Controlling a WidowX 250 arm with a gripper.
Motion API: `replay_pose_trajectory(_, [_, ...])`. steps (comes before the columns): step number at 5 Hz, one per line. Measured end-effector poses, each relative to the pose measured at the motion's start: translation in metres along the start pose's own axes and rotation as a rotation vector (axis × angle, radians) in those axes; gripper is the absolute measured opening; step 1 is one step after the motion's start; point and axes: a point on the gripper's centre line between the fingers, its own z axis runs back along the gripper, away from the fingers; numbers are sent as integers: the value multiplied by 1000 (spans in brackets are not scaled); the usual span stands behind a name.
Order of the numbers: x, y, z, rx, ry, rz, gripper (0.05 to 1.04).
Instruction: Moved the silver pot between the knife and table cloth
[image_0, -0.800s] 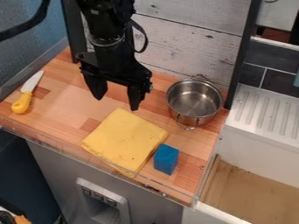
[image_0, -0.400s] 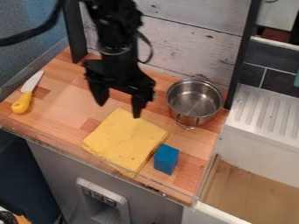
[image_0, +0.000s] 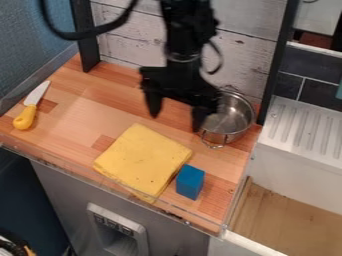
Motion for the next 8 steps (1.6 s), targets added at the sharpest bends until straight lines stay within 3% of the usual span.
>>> replay_pose_trajectory(2, [37,-35,-19,-7,-4,21,1000])
replay_pose_trajectory(6, [65,-68,-66,-15,31,-16,1000])
replay_pose_trajectory(7, [69,-69,-67,-21,19,-12,950])
replay_pose_trajectory(8, [72,-67,-70,-32,-5,9,663])
